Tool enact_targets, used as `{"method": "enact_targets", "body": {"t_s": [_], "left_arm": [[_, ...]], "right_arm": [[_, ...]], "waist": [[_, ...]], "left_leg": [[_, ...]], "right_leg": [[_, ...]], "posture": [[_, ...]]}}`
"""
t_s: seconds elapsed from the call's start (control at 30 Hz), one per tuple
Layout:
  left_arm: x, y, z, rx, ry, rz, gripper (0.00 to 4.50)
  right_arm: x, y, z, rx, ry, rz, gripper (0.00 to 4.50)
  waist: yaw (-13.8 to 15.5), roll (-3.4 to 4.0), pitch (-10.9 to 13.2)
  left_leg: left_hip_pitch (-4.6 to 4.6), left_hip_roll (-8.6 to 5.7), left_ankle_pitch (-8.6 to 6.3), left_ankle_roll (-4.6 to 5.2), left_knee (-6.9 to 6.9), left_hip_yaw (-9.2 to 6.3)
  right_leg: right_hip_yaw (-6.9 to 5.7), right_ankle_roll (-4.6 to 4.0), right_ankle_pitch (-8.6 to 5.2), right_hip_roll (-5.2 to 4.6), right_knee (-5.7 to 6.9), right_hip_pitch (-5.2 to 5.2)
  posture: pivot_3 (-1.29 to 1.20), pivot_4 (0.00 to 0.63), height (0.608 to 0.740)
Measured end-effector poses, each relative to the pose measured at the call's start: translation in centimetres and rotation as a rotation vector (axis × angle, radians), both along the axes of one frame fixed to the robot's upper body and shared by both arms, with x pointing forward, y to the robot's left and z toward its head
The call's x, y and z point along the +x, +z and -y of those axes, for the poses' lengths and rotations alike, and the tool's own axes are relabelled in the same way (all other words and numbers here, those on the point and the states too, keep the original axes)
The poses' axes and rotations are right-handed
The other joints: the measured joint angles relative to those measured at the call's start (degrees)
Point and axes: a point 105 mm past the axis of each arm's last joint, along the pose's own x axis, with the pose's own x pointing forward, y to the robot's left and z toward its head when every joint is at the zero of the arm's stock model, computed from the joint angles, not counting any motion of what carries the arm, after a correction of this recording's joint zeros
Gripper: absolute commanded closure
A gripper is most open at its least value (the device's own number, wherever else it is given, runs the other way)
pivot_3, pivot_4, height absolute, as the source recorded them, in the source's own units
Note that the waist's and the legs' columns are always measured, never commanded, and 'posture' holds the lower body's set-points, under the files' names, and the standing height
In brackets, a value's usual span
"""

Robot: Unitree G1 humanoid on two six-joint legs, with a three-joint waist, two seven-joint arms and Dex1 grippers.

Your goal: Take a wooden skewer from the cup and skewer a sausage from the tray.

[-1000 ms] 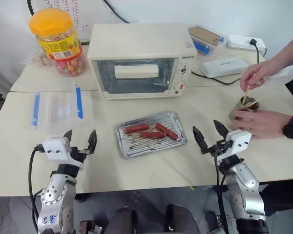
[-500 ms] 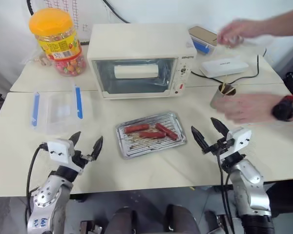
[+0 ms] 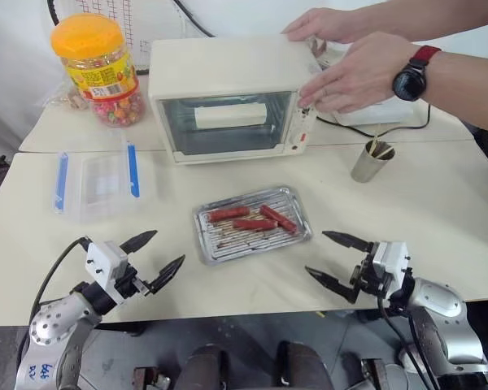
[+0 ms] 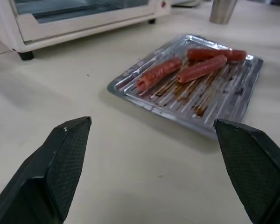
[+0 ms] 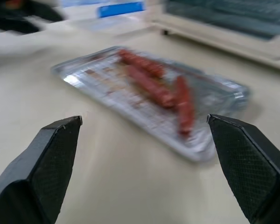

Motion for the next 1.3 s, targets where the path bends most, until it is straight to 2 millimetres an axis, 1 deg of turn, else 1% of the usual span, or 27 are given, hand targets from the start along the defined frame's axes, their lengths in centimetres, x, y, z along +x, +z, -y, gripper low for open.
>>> {"method": "enact_targets", "body": {"t_s": [0.07,0.13,0.2,0.23,0.37,0.6,0.8,0.97,1.1,1.2,1.3], "left_arm": [[0.4,0.0,0.0,0.007,-0.017,-0.002,0.03],[0.4,-0.3,-0.2,0.022,-0.029,-0.021,0.03],[0.1,-0.4,-0.3,0.025,-0.042,-0.031,0.03],[0.1,-0.4,-0.3,0.023,-0.044,-0.035,0.03],[0.1,-0.5,-0.3,0.02,-0.045,-0.044,0.03],[0.4,-0.1,-0.4,0.019,-0.022,-0.038,0.03],[1.8,1.2,-0.1,0.018,-0.001,0.011,0.03],[1.9,0.9,-0.2,0.029,0.015,0.007,0.03],[2.2,1.1,-0.3,0.057,0.027,0.035,0.03],[2.7,0.9,-0.6,0.074,0.041,0.041,0.03],[2.7,1.0,-0.5,0.081,0.043,0.048,0.03]], "right_arm": [[-0.4,-0.3,0.1,-0.004,0.005,-0.003,0.0],[-0.6,-0.4,0.4,-0.012,-0.013,0.008,0.0],[-0.5,-0.7,1.5,-0.031,-0.077,0.019,0.0],[-0.5,-0.8,1.7,-0.032,-0.087,0.016,0.0],[-0.8,-1.1,1.8,-0.002,-0.085,-0.033,0.0],[-0.9,-1.3,1.8,0.012,-0.095,-0.064,0.0],[-0.5,-1.0,1.1,0.02,-0.071,-0.047,0.0],[-0.2,-0.9,0.6,0.018,-0.059,-0.036,0.0],[0.2,-0.5,0.0,0.018,-0.044,-0.014,0.0],[0.7,0.0,-0.2,0.022,-0.043,0.011,0.0],[0.9,0.0,-0.2,0.021,-0.045,0.013,0.0]], "waist": [[-0.15,-0.01,0.0],[-0.19,-0.01,0.0],[-0.22,-0.01,0.0],[-0.23,-0.01,0.0],[-0.23,-0.01,0.0],[-0.07,-0.01,0.0],[-0.15,-0.01,0.0],[-0.2,-0.01,0.0],[-0.1,-0.01,0.0],[-0.06,-0.01,0.0],[-0.08,-0.01,0.0]], "left_leg": [[0.0,0.0,0.0,0.0,-0.01,0.0],[0.0,0.0,0.0,0.0,-0.02,-0.01],[0.0,0.0,0.0,0.0,-0.01,-0.01],[0.0,0.02,0.0,0.0,-0.01,0.0],[0.01,0.02,0.0,0.0,0.0,0.0],[0.01,0.01,0.0,0.0,0.0,-0.01],[0.02,0.0,0.0,-0.01,0.0,-0.02],[0.01,0.01,0.0,0.0,0.01,-0.01],[0.01,0.0,0.0,0.0,0.02,-0.01],[0.01,-0.01,0.0,0.0,0.02,-0.01],[0.01,-0.01,0.0,0.0,0.01,-0.02]], "right_leg": [[-0.01,0.0,0.0,0.0,0.01,0.0],[-0.02,0.0,0.0,0.0,0.02,-0.01],[-0.02,0.0,0.0,0.0,0.01,-0.01],[-0.02,0.0,0.0,0.0,0.01,-0.01],[-0.01,0.0,0.0,0.0,0.02,0.0],[0.0,0.0,0.0,-0.01,0.02,0.0],[-0.02,0.01,0.0,-0.01,0.04,0.0],[-0.03,0.01,0.0,0.0,0.04,0.0],[-0.02,0.01,0.0,0.0,0.04,0.0],[-0.02,0.01,0.0,0.0,0.04,0.0],[-0.04,0.01,0.0,0.0,0.04,0.0]], "posture": [[0.0,0.15,0.74],[0.0,0.15,0.74],[0.0,0.15,0.74],[0.0,0.15,0.74],[0.0,0.15,0.74],[0.0,0.15,0.74],[0.0,0.15,0.74],[0.0,0.15,0.74],[0.0,0.15,0.74],[0.0,0.15,0.74],[0.0,0.15,0.74]]}}
